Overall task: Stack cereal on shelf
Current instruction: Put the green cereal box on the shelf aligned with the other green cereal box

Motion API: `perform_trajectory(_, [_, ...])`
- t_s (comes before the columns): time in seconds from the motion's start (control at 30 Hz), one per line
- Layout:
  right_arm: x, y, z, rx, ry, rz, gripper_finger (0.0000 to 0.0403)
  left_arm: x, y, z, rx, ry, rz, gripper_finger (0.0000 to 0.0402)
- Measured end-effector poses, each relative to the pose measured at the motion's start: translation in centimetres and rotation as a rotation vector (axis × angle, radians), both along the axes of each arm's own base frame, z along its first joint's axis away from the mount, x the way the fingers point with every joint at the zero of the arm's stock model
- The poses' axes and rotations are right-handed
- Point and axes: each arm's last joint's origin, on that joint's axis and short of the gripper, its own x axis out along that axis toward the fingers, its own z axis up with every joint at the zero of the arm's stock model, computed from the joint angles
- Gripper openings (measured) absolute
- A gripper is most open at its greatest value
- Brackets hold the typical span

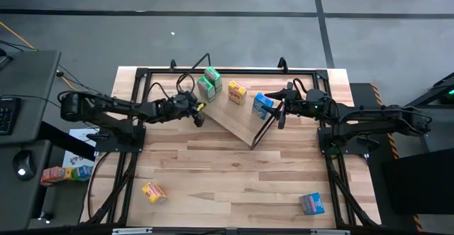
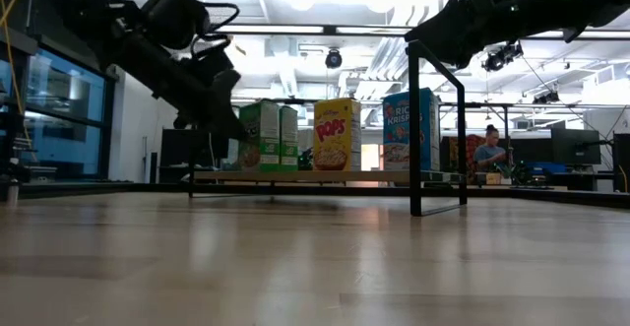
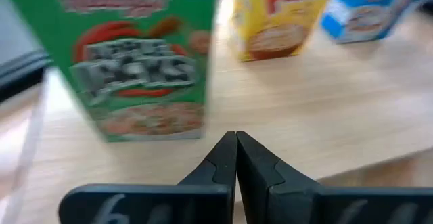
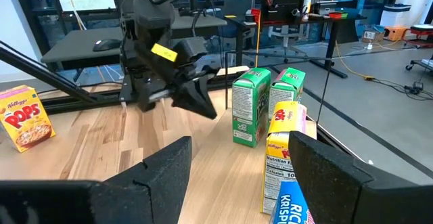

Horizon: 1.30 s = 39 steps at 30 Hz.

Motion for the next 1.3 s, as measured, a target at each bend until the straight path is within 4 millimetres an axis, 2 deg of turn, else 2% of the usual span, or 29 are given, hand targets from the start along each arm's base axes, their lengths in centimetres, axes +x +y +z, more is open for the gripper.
perform_trajectory(0.37, [0.0, -0.1, 0.0, -0.004, -0.001, -0.041, 0.024, 2.3, 0.5, -1.4, 0.058, -0.118, -0.043, 0.0])
perform_trajectory(0.57, [0.0, -0.1, -0.1, -0.002, 0.012, -0.04, 0.024, 2.6, 0.9, -2.4, 0.107, -0.096, 0.042, 0.0])
perform_trajectory(0.67, [0.0, -0.1, -0.1, -0.001, 0.012, -0.04, 0.024, 2.5, 1.0, -2.3, 0.136, -0.1, 0.091, 0.0])
perform_trajectory(1.3, [0.0, -0.1, -0.1, 0.001, 0.008, -0.036, 0.024, 2.7, 1.6, -1.3, 0.213, -0.169, 0.124, 0.0])
